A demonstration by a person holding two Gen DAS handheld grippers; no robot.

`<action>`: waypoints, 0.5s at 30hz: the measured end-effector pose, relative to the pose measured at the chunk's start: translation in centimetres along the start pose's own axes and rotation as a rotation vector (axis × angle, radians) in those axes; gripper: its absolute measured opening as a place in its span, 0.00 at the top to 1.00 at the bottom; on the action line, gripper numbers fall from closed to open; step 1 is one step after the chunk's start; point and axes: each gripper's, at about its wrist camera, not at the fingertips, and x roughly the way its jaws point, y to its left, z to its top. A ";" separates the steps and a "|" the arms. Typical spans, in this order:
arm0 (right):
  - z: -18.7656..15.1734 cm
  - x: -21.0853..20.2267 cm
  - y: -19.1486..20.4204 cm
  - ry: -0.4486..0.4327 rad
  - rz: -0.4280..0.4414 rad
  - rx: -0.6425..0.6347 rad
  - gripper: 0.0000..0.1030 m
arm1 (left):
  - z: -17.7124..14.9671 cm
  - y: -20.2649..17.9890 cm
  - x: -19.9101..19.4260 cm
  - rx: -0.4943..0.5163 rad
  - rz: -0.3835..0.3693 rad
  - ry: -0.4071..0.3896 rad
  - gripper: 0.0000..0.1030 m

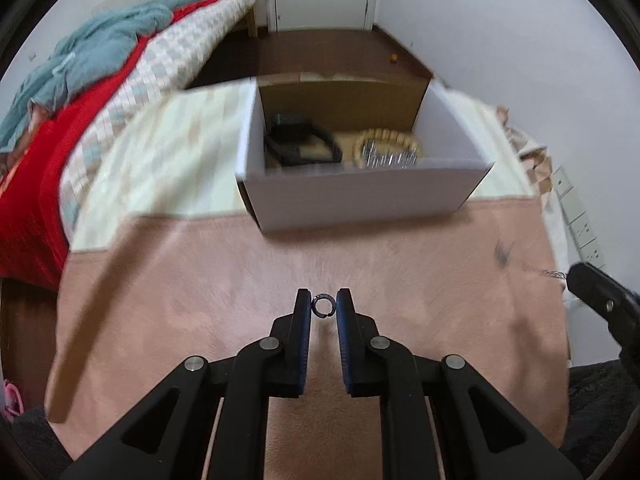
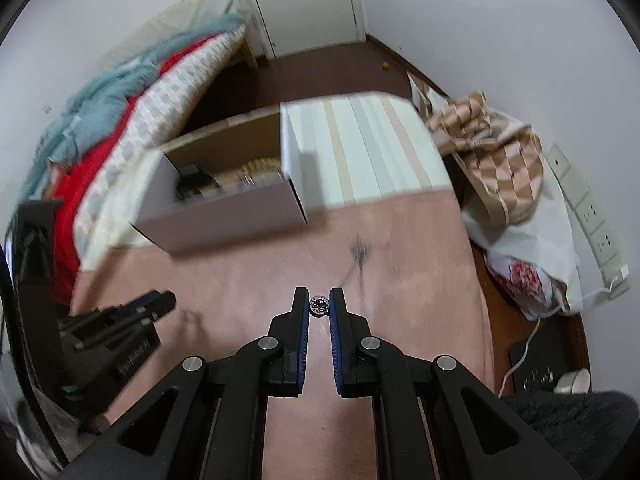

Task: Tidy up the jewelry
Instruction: 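Carry the necklace and ring into the white box and open both tools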

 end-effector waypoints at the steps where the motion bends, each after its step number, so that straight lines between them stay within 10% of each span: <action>1: 0.6 -0.7 0.2 -0.014 0.010 -0.002 0.90 | 0.3 0.0 -0.6 0.002 -0.003 -0.012 0.90; 15: 9.6 -8.6 4.9 -0.188 0.133 -0.101 0.90 | 7.6 2.1 -8.8 -0.021 -0.122 -0.156 0.90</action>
